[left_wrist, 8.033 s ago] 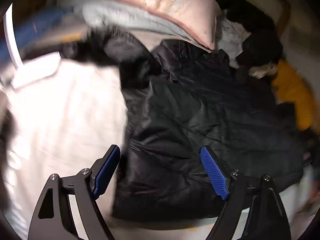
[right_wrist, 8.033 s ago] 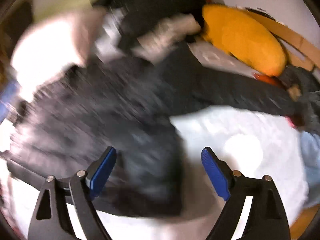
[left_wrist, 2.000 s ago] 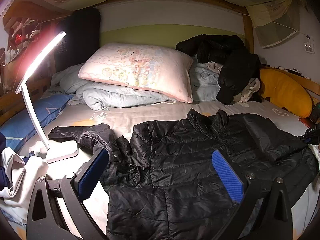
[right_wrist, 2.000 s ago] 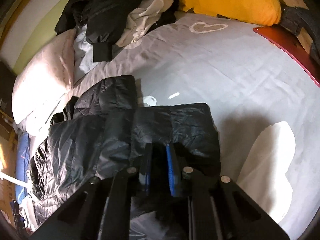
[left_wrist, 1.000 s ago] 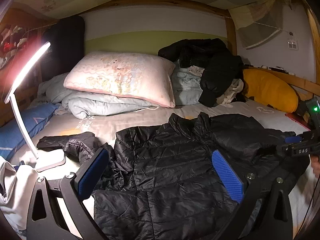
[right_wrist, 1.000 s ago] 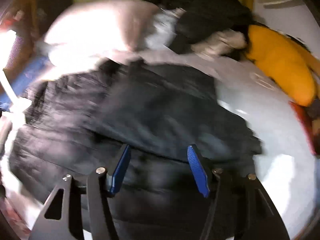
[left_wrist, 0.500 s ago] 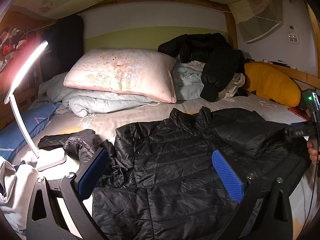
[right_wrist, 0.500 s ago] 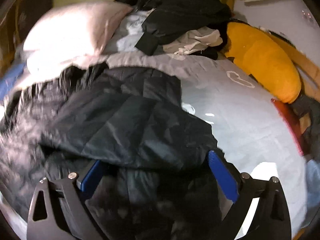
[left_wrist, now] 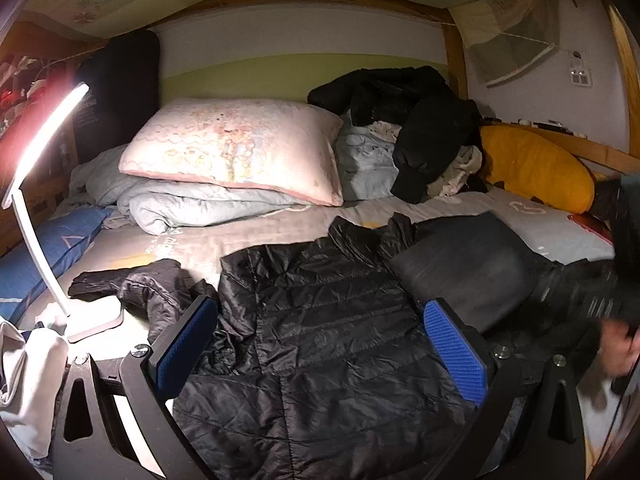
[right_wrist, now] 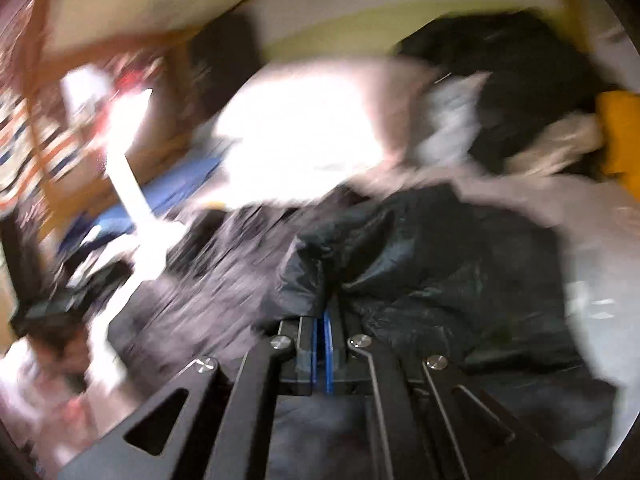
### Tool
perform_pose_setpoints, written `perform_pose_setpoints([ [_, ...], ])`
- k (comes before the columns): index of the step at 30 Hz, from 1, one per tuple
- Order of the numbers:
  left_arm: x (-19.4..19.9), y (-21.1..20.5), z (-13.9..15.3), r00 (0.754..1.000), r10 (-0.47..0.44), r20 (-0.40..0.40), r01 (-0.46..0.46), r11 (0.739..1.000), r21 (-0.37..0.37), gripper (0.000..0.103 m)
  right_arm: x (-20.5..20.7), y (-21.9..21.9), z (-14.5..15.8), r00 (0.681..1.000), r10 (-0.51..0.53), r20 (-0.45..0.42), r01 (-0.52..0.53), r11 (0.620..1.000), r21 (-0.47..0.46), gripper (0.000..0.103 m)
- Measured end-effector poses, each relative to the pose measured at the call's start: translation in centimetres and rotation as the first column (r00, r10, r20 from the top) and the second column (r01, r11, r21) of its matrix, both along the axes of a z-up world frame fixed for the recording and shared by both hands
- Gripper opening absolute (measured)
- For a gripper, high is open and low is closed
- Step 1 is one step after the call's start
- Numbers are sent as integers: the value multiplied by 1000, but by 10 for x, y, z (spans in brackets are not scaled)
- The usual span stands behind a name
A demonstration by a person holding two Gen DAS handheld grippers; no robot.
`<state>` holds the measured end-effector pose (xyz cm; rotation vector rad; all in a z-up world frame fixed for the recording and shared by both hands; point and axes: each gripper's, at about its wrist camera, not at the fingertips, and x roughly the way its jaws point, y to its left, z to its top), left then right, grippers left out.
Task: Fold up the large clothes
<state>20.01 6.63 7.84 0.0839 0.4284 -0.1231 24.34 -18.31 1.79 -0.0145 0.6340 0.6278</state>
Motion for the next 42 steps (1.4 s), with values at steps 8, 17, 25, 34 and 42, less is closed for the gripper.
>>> perform_pose_setpoints([
  [8, -2, -8, -7, 999, -29, -29, 30, 999, 15, 103, -9, 27, -25, 999, -20, -49, 13, 992, -128, 44],
  [17, -5, -41, -19, 985, -142, -100, 145, 989, 31, 81, -10, -46, 24, 899, -422, 117, 438, 878, -192, 96],
  [25, 13, -110, -26, 936, -285, -205, 302, 952, 52, 81, 14, -125, 37, 803, -592, -66, 594, 804, 15, 103],
  [34, 26, -196, -34, 852, -445, -275, 473, 880, 41, 61, 21, -151, 38, 743, -667, -61, 666, 745, -37, 103],
  [42, 73, -205, -70, 898, -195, -394, 271, 952, 144, 13, 19, -143, 38, 795, -602, -73, 601, 798, -34, 103],
])
